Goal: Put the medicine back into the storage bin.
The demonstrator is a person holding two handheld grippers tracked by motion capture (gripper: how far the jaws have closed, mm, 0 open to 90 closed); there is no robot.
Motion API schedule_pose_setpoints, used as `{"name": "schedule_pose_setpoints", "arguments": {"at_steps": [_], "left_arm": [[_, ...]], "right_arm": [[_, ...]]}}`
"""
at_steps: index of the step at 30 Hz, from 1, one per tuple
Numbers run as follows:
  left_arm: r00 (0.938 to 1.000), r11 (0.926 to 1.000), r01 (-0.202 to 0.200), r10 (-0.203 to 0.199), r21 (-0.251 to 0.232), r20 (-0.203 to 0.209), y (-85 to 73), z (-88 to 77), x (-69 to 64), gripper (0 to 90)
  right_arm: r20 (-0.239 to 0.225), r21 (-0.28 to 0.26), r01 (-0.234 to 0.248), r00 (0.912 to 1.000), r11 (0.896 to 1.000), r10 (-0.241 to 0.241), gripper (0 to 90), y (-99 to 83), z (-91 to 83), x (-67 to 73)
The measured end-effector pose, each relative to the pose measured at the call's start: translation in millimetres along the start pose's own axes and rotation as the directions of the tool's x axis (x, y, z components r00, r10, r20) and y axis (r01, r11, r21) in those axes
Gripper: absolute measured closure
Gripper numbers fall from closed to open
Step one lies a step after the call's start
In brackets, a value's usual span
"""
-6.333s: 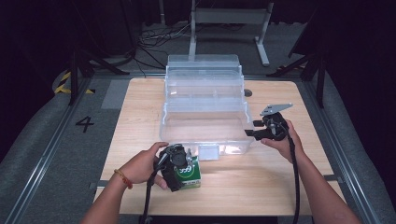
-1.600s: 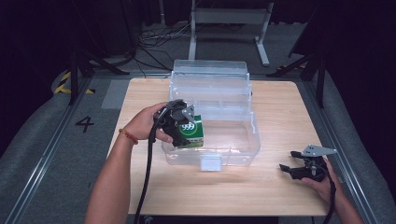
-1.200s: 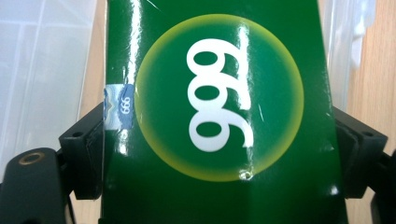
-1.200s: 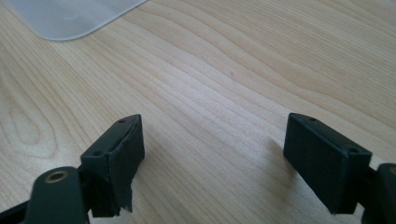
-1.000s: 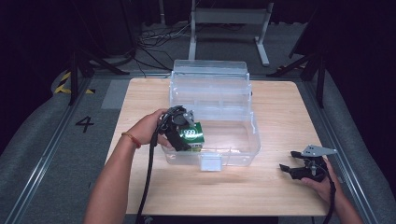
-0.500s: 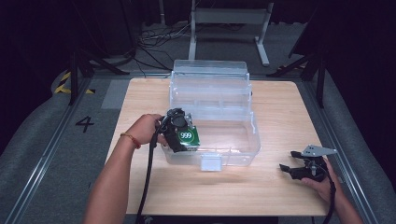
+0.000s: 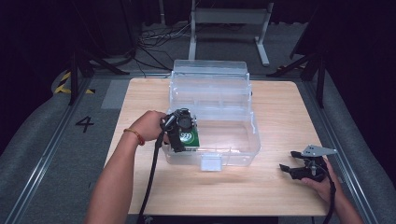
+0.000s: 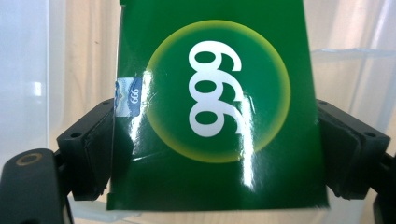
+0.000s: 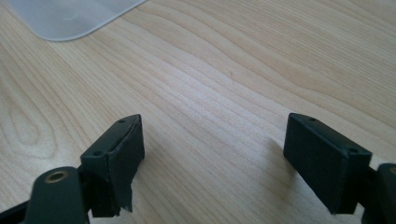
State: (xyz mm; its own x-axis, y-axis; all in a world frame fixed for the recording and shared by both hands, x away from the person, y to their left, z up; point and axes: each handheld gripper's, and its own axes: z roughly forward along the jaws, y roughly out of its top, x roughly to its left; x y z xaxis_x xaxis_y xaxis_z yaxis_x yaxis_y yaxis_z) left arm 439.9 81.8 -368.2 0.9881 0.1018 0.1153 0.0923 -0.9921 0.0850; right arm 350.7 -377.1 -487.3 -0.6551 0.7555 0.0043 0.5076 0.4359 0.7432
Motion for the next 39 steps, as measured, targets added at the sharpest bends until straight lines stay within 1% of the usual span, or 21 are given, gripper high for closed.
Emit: {"name": "schedule_pose_setpoints", "arguments": {"at_steps": [5, 8, 11, 14, 18, 20, 21, 22, 23, 24, 26, 27, 28, 30, 31, 32, 33, 34, 37, 38, 39], "left_arm": [[0.9999, 0.9993, -0.009, 0.009, 0.037, -0.006, 2.6, -0.4, -0.6, 13.7], [0.9998, 0.9996, 0.007, -0.007, -0.029, -0.021, 1.2, -11.3, 3.4, 12.2], [0.9989, 0.9938, 0.017, -0.022, -0.110, -0.042, -3.0, -24.2, 4.7, 13.4], [0.9974, 0.9902, 0.014, -0.024, -0.139, -0.068, -5.4, -29.9, 3.2, 13.0], [0.9983, 0.9716, 0.026, -0.037, -0.235, -0.046, -14.1, -39.7, -5.0, 13.5], [0.9956, 0.9618, 0.027, -0.050, -0.272, -0.079, -20.4, -43.1, -13.1, 11.7], [0.9956, 0.9618, 0.027, -0.050, -0.272, -0.079, -20.4, -43.1, -13.1, 14.6], [0.9902, 0.9490, 0.045, -0.084, -0.312, -0.112, -25.6, -45.0, -22.8, 13.9], [0.9902, 0.9490, 0.045, -0.084, -0.312, -0.112, -25.6, -45.0, -22.8, 11.5], [0.9809, 0.9278, 0.063, -0.125, -0.368, -0.149, -31.8, -46.4, -33.2, 8.3], [0.9775, 0.8947, 0.080, -0.157, -0.439, -0.141, -39.0, -47.5, -41.9, 1.4], [0.9775, 0.8947, 0.080, -0.157, -0.439, -0.141, -39.0, -47.5, -41.9, 0.2], [0.9768, 0.8554, 0.105, -0.184, -0.507, -0.109, -46.1, -47.3, -49.7, 0.4], [0.9753, 0.8337, 0.113, -0.197, -0.540, -0.100, -51.1, -44.8, -58.2, 0.4], [0.9773, 0.8297, 0.110, -0.191, -0.547, -0.092, -53.3, -43.9, -60.5, 0.3], [0.9814, 0.8181, 0.115, -0.181, -0.563, -0.063, -55.6, -41.9, -63.7, 0.0], [0.9814, 0.8181, 0.115, -0.181, -0.563, -0.063, -55.6, -41.9, -63.7, 0.0], [0.9875, 0.8149, 0.111, -0.155, -0.569, -0.030, -58.1, -39.4, -67.7, 0.0], [0.9852, 0.8038, 0.143, -0.171, -0.577, 0.006, -61.6, -34.7, -74.1, 6.5], [0.9836, 0.8034, 0.161, -0.179, -0.573, 0.026, -61.8, -32.7, -74.7, 15.1], [0.9827, 0.8121, 0.162, -0.185, -0.561, 0.016, -61.8, -30.6, -75.0, 25.3]], "right_arm": [[0.000, 0.000, 0.001, 1.0000, 1.000, -0.001, 20.6, 0.0, 0.0, 0.0], [0.000, 0.000, 0.000, 1.0000, 1.000, 0.000, 20.6, 0.0, 0.0, 0.0], [0.000, 0.000, 0.000, 1.0000, 1.000, 0.000, 20.6, 0.0, 0.0, 0.0], [0.002, 0.000, 0.000, 1.0000, 1.000, 0.000, 20.5, -0.1, 0.0, 0.1], [0.001, 0.000, -0.001, 1.0000, 1.000, 0.001, 20.5, -0.1, -0.1, 0.1], [0.001, 0.000, -0.001, 1.0000, 1.000, 0.001, 20.5, -0.2, -0.1, 0.0], [0.001, 0.000, -0.001, 1.0000, 1.000, 0.001, 20.5, -0.2, -0.1, 0.0], [0.000, 0.000, 0.000, 1.0000, 1.000, 0.000, 20.6, -0.1, -0.2, -0.2], [0.000, 0.000, 0.000, 1.0000, 1.000, 0.000, 20.6, -0.1, -0.2, -0.2], [0.000, 0.007, -0.001, 1.0000, 1.000, 0.001, 20.6, 0.6, -0.4, -0.9], [0.004, 0.020, -0.005, 1.0000, 1.000, 0.005, 23.6, 2.1, -1.1, -2.8], [0.004, 0.020, -0.005, 1.0000, 1.000, 0.005, 23.6, 2.1, -1.1, -2.8], [0.010, 0.029, -0.016, 0.9998, 0.999, 0.015, 27.8, 4.2, -2.6, -6.0], [0.006, 0.026, -0.029, 0.9996, 0.999, 0.029, 27.8, 7.4, -4.0, -9.7], [0.009, 0.016, -0.033, 0.9994, 0.999, 0.033, 28.3, 11.1, -5.9, -11.2], [0.009, 0.007, -0.034, 0.9994, 0.999, 0.034, 29.2, 14.8, -8.2, -12.2], [0.009, 0.007, -0.034, 0.9994, 0.999, 0.034, 29.2, 14.8, -8.2, -12.2], [0.005, -0.013, -0.035, 0.9994, 0.999, 0.035, 29.9, 20.8, -11.5, -13.3], [-0.004, -0.083, -0.015, 0.9999, 0.996, 0.014, 30.4, 53.4, -23.8, -14.0], [-0.006, -0.087, -0.002, 1.0000, 0.996, 0.001, 30.5, 59.6, -24.5, -13.5], [0.001, -0.089, 0.013, 0.9999, 0.996, -0.013, 30.5, 68.4, -24.9, -12.5]]}}
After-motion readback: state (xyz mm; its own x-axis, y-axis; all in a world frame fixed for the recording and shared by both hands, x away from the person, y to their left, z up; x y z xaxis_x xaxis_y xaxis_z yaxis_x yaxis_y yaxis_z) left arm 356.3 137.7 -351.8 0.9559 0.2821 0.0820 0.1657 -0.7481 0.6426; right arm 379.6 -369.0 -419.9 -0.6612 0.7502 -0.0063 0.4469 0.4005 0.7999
